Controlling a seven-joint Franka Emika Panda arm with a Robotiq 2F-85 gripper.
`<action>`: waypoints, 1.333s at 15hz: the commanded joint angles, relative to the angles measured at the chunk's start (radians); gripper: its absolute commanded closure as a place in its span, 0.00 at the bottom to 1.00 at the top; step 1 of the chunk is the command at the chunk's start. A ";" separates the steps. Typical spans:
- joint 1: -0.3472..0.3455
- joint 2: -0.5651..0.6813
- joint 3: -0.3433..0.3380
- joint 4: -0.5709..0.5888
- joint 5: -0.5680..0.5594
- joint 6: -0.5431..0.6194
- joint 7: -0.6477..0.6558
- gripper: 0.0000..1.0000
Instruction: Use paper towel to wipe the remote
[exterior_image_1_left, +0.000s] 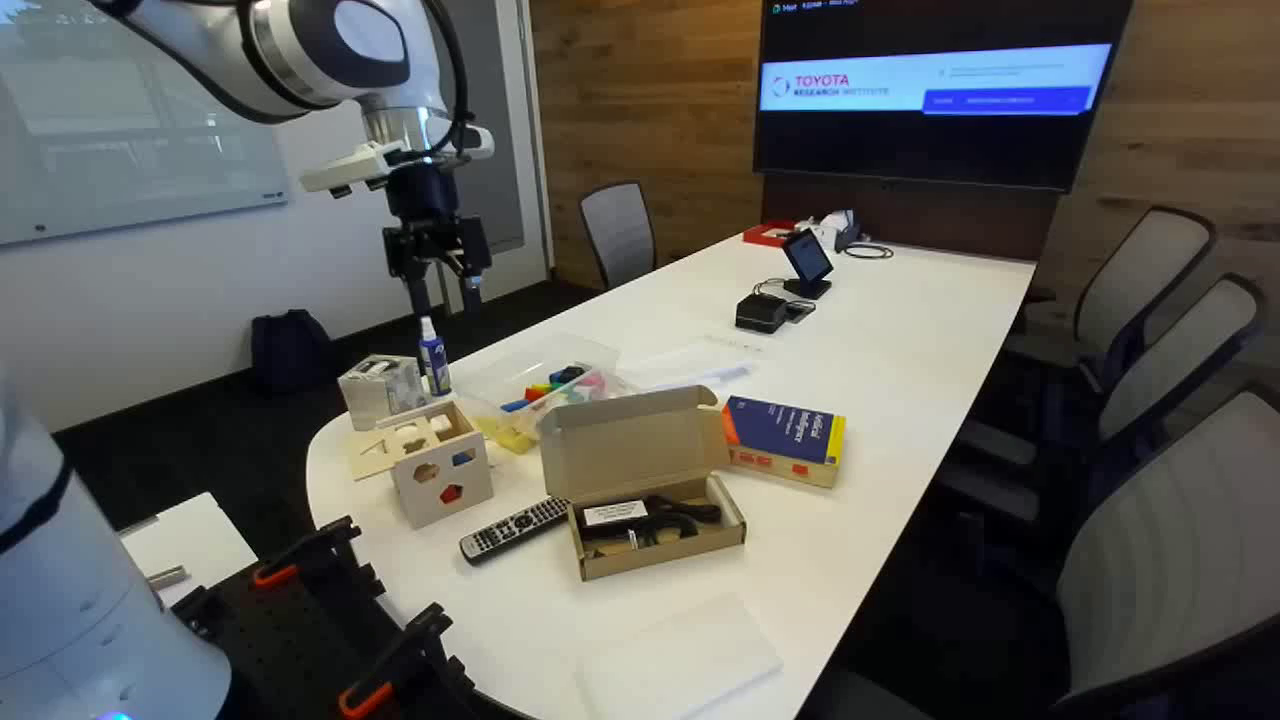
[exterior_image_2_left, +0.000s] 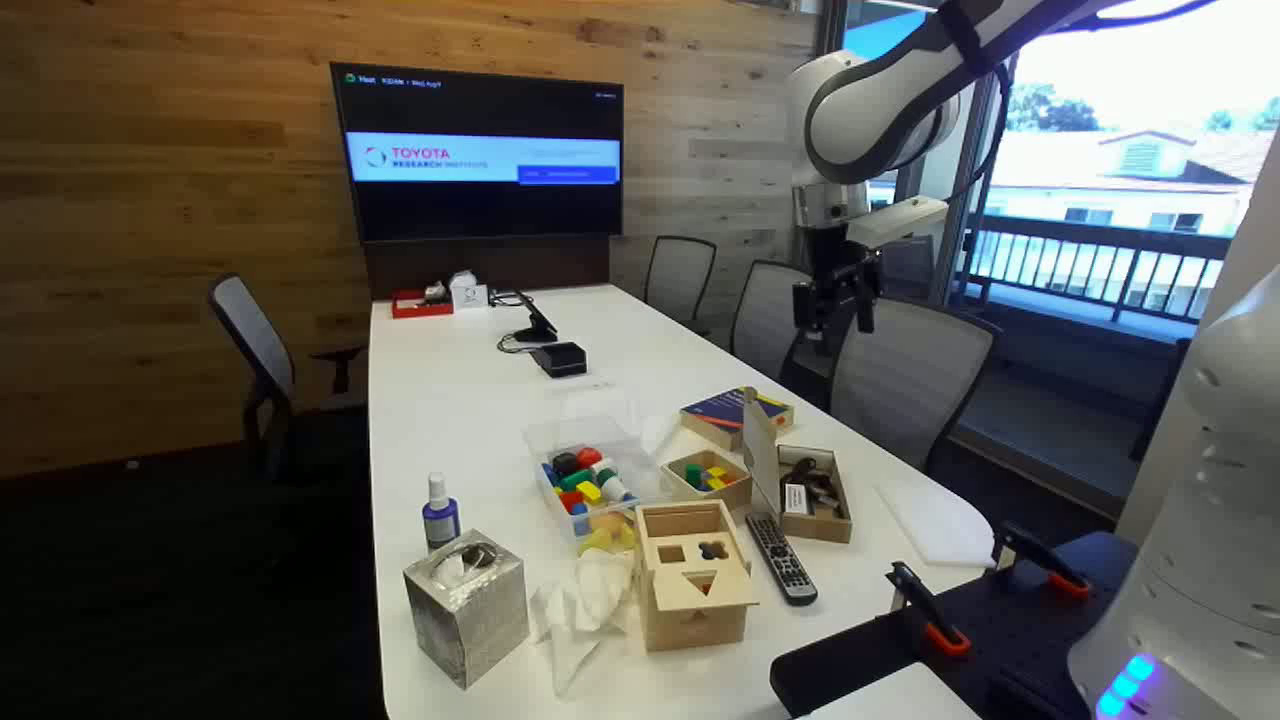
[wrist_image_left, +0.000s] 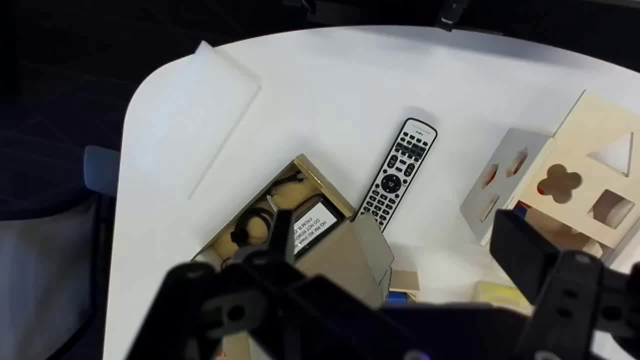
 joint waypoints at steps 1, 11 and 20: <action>0.022 0.002 -0.021 0.001 -0.007 -0.002 0.006 0.00; 0.157 0.492 0.071 0.179 -0.269 0.507 0.019 0.00; 0.380 0.979 0.039 0.588 -0.265 0.587 -0.092 0.00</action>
